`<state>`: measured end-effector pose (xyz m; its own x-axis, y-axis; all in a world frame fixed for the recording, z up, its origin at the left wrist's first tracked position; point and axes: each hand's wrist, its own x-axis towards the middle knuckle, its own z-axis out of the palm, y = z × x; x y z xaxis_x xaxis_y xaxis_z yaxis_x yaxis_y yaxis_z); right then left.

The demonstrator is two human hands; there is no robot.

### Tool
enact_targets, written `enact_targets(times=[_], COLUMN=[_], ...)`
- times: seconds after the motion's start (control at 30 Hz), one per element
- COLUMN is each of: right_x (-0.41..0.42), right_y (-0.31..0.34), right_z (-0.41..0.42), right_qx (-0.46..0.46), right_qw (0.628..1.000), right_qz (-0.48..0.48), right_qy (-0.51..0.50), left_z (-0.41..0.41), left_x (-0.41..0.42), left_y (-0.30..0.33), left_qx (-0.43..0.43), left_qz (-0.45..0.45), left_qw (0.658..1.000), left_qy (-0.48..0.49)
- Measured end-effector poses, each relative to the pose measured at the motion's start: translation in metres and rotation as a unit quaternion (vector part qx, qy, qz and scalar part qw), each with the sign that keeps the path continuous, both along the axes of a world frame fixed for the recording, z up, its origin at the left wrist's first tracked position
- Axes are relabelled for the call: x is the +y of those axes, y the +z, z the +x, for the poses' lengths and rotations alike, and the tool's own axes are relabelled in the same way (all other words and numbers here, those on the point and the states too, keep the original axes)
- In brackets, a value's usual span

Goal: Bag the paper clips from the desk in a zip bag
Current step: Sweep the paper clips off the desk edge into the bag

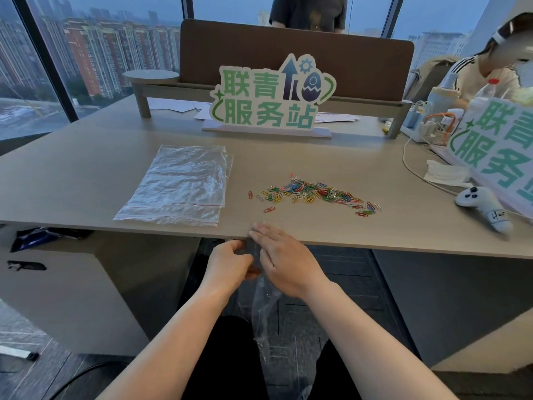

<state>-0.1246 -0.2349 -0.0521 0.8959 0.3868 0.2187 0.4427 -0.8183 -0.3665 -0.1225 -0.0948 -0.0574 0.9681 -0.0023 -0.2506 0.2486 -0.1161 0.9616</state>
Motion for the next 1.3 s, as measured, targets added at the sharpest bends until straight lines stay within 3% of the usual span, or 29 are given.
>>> enact_targets(times=[0.2,0.3,0.4,0.77,1.0,1.3], right_x=[-0.003,-0.011,-0.024,-0.114,-0.153,-0.162], right_y=[0.001,0.004,0.010,0.012,0.015,0.013], right_z=[-0.018,-0.020,-0.017,0.023,0.055,0.079], right_qx=[0.007,0.011,-0.017,0.028,0.085,0.103], right_qw=[0.994,0.975,0.961,0.961,0.940,0.938], right_qz=[0.105,0.215,0.257,0.097,-0.022,-0.067], right_qy=[-0.009,-0.052,-0.105,-0.259,-0.330,-0.324], left_z=[-0.006,-0.009,-0.008,-0.005,-0.002,0.002], left_x=[-0.004,-0.006,-0.008,-0.040,-0.059,-0.066], left_y=[0.006,0.008,0.006,0.001,-0.001,-0.003], left_qx=[-0.009,-0.006,0.006,0.027,0.045,0.042], left_qz=[-0.004,-0.006,0.008,0.014,0.022,0.029], left_qw=[1.000,1.000,1.000,0.998,0.997,0.996], left_qy=[-0.005,-0.004,0.000,-0.047,-0.059,-0.073])
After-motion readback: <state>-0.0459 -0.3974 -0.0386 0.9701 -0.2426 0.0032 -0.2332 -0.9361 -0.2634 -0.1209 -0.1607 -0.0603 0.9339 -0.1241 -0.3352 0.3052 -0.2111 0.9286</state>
